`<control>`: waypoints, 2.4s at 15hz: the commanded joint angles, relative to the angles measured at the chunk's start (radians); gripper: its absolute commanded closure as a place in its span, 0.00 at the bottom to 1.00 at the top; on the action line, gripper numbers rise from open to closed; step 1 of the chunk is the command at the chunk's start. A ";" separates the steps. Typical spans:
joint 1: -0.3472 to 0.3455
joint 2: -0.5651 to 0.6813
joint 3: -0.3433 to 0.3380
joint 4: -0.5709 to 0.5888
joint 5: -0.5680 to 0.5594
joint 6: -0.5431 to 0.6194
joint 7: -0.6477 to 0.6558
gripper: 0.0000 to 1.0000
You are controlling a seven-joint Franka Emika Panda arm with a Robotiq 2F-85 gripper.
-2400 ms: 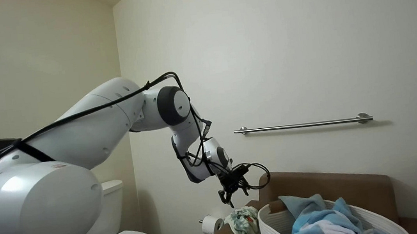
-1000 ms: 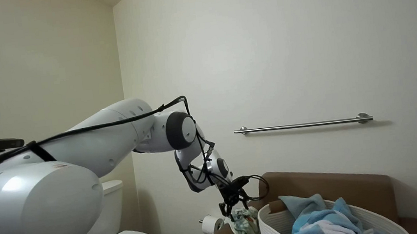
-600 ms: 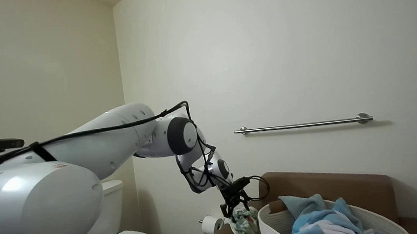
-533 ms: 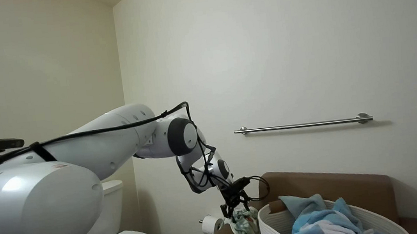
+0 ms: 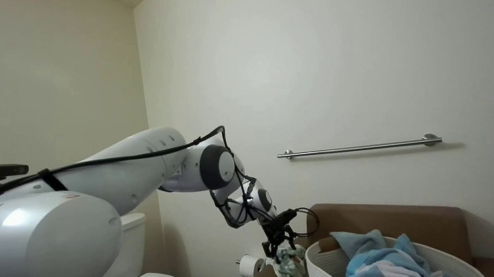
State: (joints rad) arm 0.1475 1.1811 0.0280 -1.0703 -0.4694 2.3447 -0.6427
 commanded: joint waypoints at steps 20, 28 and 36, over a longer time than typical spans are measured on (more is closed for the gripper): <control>-0.031 0.044 0.023 0.102 0.105 -0.078 -0.209 0.99; -0.052 -0.022 0.016 0.029 0.078 0.012 -0.170 0.99; -0.072 -0.137 -0.032 -0.100 0.073 0.176 -0.132 0.99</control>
State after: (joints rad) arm 0.0824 1.1423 0.0181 -1.0369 -0.3870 2.4519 -0.7988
